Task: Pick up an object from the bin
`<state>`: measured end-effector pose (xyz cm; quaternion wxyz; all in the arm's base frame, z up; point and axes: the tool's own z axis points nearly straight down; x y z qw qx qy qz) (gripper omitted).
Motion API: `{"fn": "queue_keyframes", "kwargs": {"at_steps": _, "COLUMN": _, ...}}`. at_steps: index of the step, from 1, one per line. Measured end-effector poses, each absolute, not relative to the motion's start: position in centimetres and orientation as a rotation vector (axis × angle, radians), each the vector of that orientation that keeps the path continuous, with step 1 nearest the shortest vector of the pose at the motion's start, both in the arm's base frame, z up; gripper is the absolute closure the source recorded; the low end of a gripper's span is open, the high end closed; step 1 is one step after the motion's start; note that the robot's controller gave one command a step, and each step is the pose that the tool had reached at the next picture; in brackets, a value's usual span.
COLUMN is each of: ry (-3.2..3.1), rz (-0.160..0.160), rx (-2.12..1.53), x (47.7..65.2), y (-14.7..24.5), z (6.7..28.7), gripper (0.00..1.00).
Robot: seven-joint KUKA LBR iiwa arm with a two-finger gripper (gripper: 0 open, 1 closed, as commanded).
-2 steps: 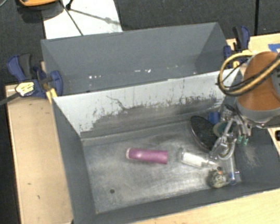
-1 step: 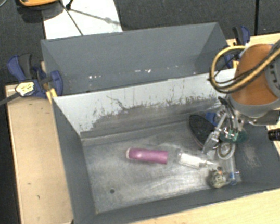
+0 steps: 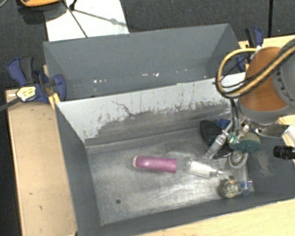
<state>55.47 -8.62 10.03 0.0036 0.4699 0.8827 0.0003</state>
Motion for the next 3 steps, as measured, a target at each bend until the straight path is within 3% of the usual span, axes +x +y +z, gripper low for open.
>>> {"fn": "queue_keyframes", "kwargs": {"at_steps": 1, "ry": 2.600, "rz": -0.002, "rx": 1.751, "x": 57.17, "y": -7.84, "z": 7.25, "gripper": 0.00}}
{"fn": "queue_keyframes", "kwargs": {"at_steps": 2, "ry": 2.605, "rz": -0.002, "rx": 1.744, "x": 57.20, "y": -7.98, "z": 7.37, "gripper": 0.00}}
{"fn": "queue_keyframes", "kwargs": {"at_steps": 3, "ry": 2.613, "rz": -0.004, "rx": 1.744, "x": 57.13, "y": -7.95, "z": 7.51, "gripper": 1.00}}
